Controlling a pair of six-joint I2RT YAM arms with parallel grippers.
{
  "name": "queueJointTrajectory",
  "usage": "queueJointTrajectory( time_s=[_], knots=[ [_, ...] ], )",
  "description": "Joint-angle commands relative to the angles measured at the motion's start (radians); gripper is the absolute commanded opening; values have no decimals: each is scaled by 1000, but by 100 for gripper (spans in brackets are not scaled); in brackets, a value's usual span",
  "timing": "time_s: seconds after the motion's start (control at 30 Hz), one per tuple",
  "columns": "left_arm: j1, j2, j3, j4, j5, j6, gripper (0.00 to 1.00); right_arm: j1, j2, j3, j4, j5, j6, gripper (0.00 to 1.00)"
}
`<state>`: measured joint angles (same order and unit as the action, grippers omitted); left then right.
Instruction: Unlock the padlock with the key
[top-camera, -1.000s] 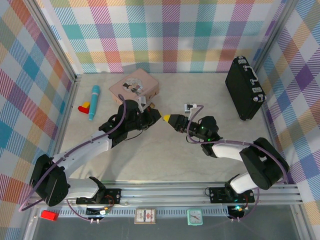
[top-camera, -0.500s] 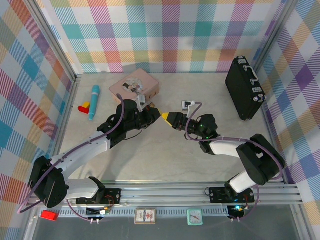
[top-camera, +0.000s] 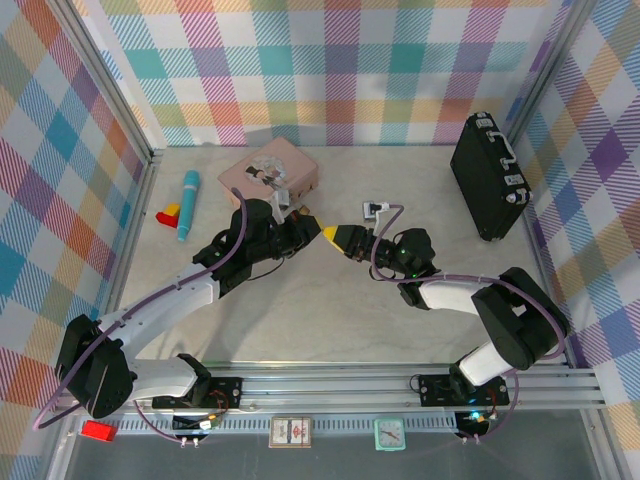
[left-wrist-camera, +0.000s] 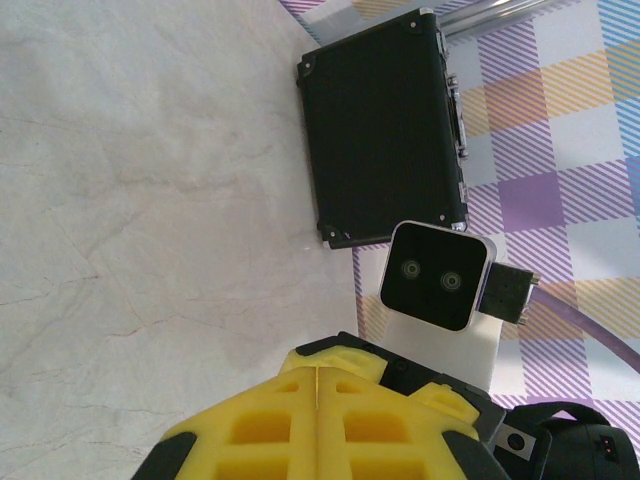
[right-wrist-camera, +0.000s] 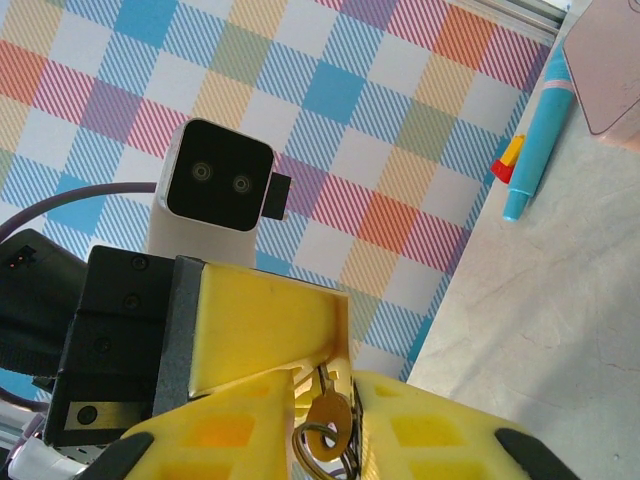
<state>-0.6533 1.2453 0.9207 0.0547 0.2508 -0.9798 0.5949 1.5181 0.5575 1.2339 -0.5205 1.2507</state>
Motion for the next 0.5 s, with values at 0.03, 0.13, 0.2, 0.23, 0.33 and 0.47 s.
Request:
queueJointTrajectory(
  time_s=[0.03,0.13,0.2,0.23,0.33,0.47],
  knots=[
    [-4,-26,13,-4,-13,7,0,-3,1,14,51,-8,15,26],
    [-4,-28,11,-4,-16,7,0,-3,-4,12,38,-4,15,27],
    [-5,-27,9,-2,-15,7,0,-3,-7,14,25,-1,15,27],
    [-5,-27,9,-1,-15,7,0,-1,-7,17,13,-4,16,26],
    [-5,-29,8,1,-16,7,0,1,-3,21,10,-6,19,23],
    [-5,-30,6,2,-21,7,0,3,2,21,7,-9,27,21]
  ],
)
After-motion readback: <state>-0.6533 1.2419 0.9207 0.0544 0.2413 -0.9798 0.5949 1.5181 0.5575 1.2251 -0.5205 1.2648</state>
